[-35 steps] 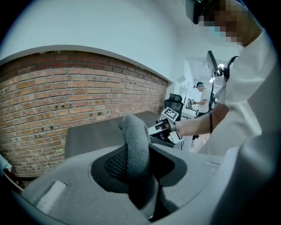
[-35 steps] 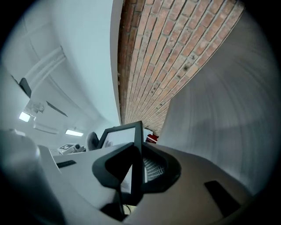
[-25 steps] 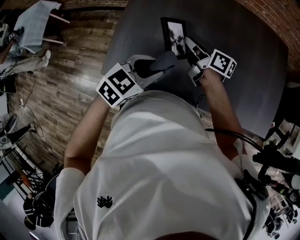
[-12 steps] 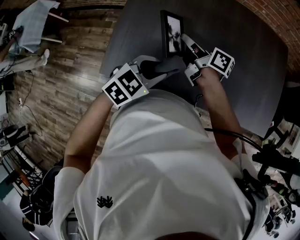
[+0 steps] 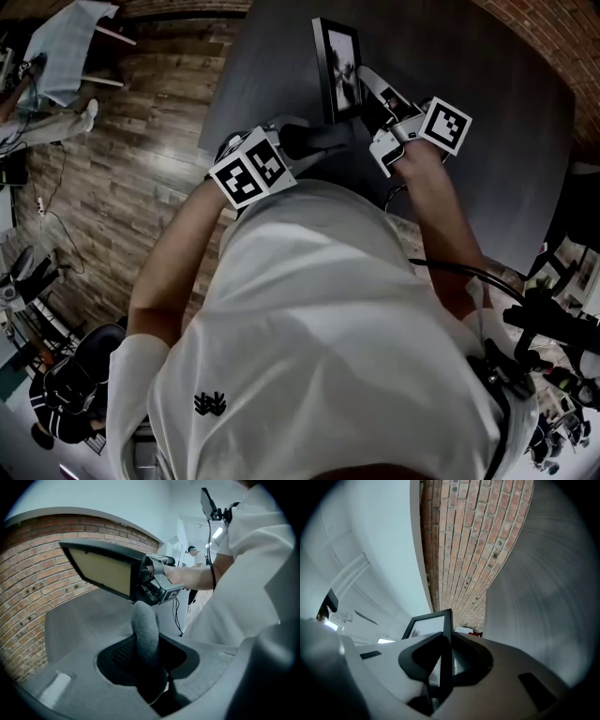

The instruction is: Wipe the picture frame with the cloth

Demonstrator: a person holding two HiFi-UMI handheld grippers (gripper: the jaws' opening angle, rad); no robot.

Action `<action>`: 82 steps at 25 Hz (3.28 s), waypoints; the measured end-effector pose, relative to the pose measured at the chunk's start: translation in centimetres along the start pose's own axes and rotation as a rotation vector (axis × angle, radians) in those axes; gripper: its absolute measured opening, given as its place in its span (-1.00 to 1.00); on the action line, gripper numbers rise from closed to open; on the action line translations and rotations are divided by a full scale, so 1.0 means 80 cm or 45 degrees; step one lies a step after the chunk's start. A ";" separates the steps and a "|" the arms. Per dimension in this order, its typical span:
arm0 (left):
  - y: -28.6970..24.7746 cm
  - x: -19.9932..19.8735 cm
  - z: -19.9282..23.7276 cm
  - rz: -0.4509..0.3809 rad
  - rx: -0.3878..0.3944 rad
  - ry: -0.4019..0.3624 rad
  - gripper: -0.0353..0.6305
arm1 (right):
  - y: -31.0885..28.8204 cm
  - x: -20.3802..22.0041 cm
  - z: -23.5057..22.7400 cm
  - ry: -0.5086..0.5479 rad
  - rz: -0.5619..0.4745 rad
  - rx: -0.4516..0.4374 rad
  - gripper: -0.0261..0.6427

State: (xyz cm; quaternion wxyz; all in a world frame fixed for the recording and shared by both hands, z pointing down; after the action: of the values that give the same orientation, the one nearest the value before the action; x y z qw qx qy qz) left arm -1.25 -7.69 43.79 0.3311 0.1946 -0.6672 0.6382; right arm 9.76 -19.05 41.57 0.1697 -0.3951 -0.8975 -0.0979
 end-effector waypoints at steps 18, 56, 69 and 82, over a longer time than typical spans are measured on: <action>0.057 -0.025 0.089 -0.275 -0.226 0.378 -0.51 | -0.007 0.038 0.026 0.143 0.190 -0.110 -0.72; 0.101 -0.033 0.091 -0.325 -0.385 0.268 -0.51 | 0.002 0.032 0.021 0.058 0.178 -0.156 -0.72; 0.087 -0.043 0.039 -0.329 -0.243 0.128 -0.51 | 0.007 0.023 0.007 0.046 0.131 -0.101 -0.72; 0.141 -0.038 0.106 -0.422 -0.448 0.285 -0.51 | 0.001 0.031 0.009 0.031 0.151 -0.114 -0.72</action>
State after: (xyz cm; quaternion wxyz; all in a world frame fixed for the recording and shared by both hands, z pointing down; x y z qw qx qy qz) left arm -8.44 -15.27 33.82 0.5317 0.1690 -0.6860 0.4670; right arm 8.13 -17.08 41.82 0.1681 -0.4535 -0.8652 -0.1326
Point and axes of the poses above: the fingertips, and each gripper's own axes: y backward along the fingers, z to its left, x out of its underside, the point moved 3 cm from there along y, backward along the fingers, and after that the axes turned 1 degree about -x, right-handed, at the moved point
